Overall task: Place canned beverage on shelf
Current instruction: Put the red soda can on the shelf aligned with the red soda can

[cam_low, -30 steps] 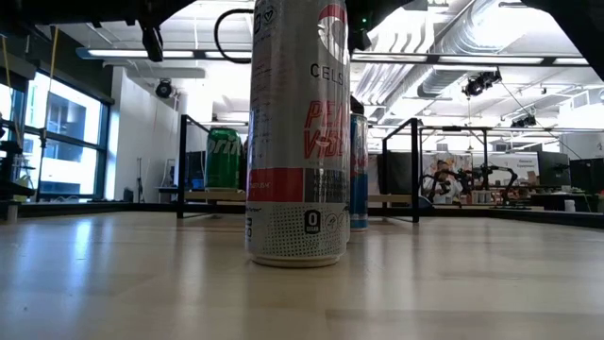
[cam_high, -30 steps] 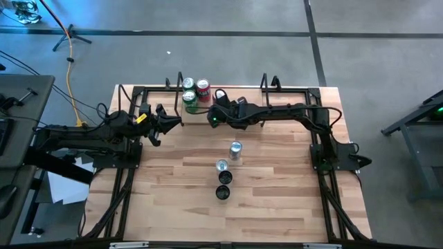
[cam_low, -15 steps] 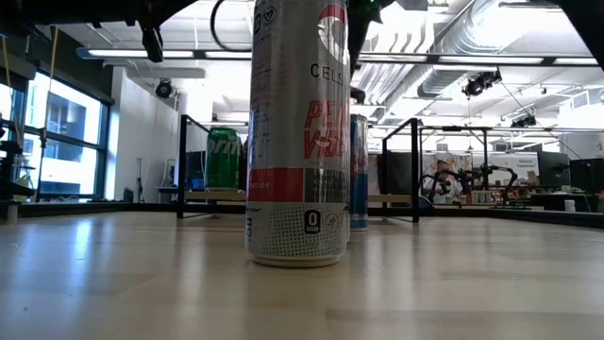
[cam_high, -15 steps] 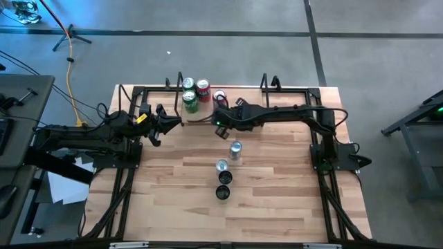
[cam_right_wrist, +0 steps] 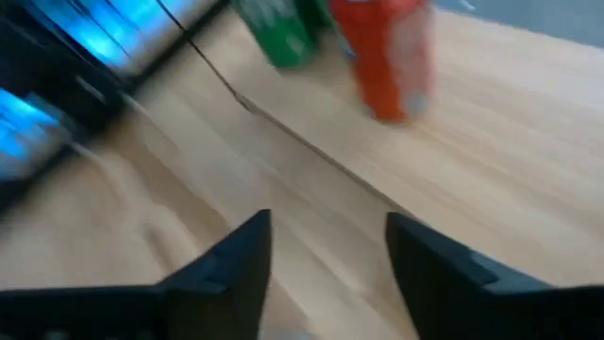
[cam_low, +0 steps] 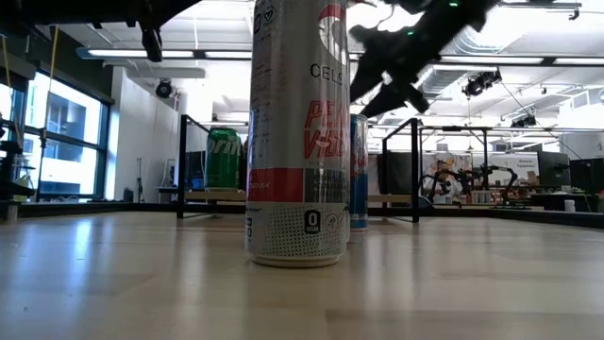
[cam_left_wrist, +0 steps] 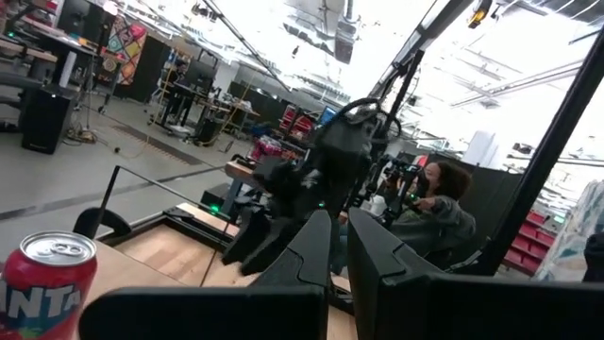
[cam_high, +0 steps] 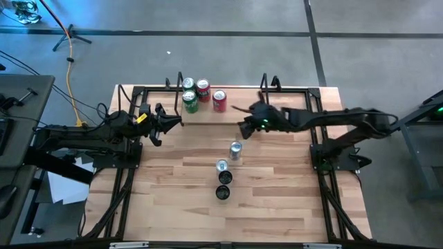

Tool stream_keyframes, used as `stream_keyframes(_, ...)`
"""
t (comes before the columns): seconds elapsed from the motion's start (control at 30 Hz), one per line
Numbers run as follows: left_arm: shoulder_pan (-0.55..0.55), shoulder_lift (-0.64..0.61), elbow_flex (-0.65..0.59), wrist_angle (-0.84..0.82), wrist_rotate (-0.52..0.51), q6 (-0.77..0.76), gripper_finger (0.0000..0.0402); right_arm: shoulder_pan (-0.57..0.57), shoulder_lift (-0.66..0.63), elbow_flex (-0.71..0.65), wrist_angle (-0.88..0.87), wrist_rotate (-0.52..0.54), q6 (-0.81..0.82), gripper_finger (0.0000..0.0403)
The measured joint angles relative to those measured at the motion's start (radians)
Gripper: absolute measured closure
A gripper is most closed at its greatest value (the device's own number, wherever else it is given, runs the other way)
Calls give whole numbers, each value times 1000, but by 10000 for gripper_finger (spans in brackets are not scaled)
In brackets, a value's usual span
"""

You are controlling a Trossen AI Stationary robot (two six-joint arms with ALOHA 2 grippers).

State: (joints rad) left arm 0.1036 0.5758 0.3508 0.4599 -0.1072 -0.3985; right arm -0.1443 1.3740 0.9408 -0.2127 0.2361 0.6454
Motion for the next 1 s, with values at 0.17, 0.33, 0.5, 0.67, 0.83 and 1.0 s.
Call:
stream_keyframes(0.17, 0, 0, 0, 0, -12, -1, 400, 25, -36, -129, 331, -4, 61, 122)
stream_keyframes(0.33, 0, 0, 0, 0, -12, -19, 400, 58, 72, -31, 359, -5, -11, 66)
stream_keyframes(0.5, 0, 0, 0, 1, -12, -35, 400, 81, 181, 149, 274, -9, -96, 48)
stream_keyframes(0.67, 0, 0, 0, 0, -10, -44, 400, 96, 229, 292, 165, -50, -44, 48)
stream_keyframes(0.83, 0, 0, 0, 1, -8, -45, 400, 99, 264, 365, 177, -51, -44, 48)
stream_keyframes(1.0, 0, 0, 0, 0, -7, -46, 400, 94, 272, 380, 178, -38, -91, 48)
